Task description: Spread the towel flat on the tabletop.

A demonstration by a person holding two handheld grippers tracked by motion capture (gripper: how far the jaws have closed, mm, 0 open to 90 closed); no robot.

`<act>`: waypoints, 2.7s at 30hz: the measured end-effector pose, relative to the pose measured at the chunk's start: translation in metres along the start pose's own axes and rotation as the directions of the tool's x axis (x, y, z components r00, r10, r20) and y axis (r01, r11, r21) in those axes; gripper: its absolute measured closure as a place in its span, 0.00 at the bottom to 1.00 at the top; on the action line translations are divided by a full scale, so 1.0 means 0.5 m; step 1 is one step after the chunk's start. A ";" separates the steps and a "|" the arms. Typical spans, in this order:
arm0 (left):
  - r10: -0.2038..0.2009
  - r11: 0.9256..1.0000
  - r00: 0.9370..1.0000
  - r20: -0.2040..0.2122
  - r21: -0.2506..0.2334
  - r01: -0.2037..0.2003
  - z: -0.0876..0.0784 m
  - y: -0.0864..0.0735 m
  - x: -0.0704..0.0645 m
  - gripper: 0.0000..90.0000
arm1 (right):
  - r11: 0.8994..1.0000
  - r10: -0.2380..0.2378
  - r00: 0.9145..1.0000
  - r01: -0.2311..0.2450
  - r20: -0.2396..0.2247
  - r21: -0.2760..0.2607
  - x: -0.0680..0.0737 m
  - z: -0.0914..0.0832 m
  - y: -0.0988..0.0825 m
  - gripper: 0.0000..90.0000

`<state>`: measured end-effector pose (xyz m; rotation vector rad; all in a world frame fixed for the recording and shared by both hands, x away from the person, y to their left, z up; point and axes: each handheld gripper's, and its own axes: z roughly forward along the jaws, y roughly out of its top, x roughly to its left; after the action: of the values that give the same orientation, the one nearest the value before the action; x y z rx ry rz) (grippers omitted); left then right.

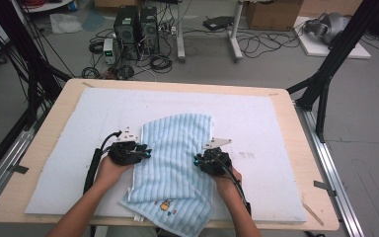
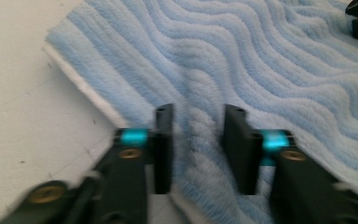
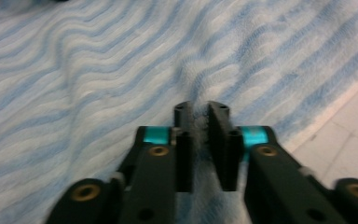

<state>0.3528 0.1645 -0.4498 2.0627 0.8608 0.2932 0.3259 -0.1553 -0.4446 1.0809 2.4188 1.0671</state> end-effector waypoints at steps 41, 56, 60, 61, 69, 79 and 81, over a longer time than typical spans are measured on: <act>-0.191 0.964 0.981 0.045 -0.181 0.196 -0.067 0.051 0.075 0.58 | 0.989 0.049 0.985 -0.070 -0.163 -0.128 -0.008 -0.116 -0.049 0.65; -0.215 0.971 0.972 -0.099 -0.129 0.202 0.030 0.057 0.132 0.68 | 0.986 0.064 0.991 -0.081 -0.115 -0.148 -0.045 -0.110 -0.030 0.60; -0.186 0.980 0.979 -0.087 -0.085 0.178 0.052 0.054 0.124 0.69 | 0.987 0.062 0.992 -0.078 -0.114 -0.142 -0.045 -0.105 -0.029 0.59; -0.173 0.983 0.981 -0.086 -0.074 0.167 0.057 0.054 0.119 0.69 | 0.987 0.062 0.992 -0.078 -0.113 -0.139 -0.045 -0.105 -0.030 0.59; -0.008 1.000 0.991 -0.133 0.016 0.010 0.071 0.065 0.066 0.54 | 0.988 0.067 0.991 -0.083 -0.117 -0.133 -0.043 -0.108 -0.035 0.58; 0.046 0.999 0.999 -0.025 -0.026 -0.047 0.060 0.049 0.026 0.57 | 0.987 0.070 0.991 -0.085 -0.114 -0.135 -0.046 -0.108 -0.035 0.58; 0.092 0.996 0.996 0.006 -0.009 -0.092 0.065 0.049 0.014 0.57 | 0.988 0.070 0.991 -0.085 -0.114 -0.131 -0.046 -0.107 -0.035 0.58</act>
<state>0.3852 0.1392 -0.4509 2.0976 0.7600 0.3392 0.3045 -0.2074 -0.4215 1.1055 2.3627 1.3286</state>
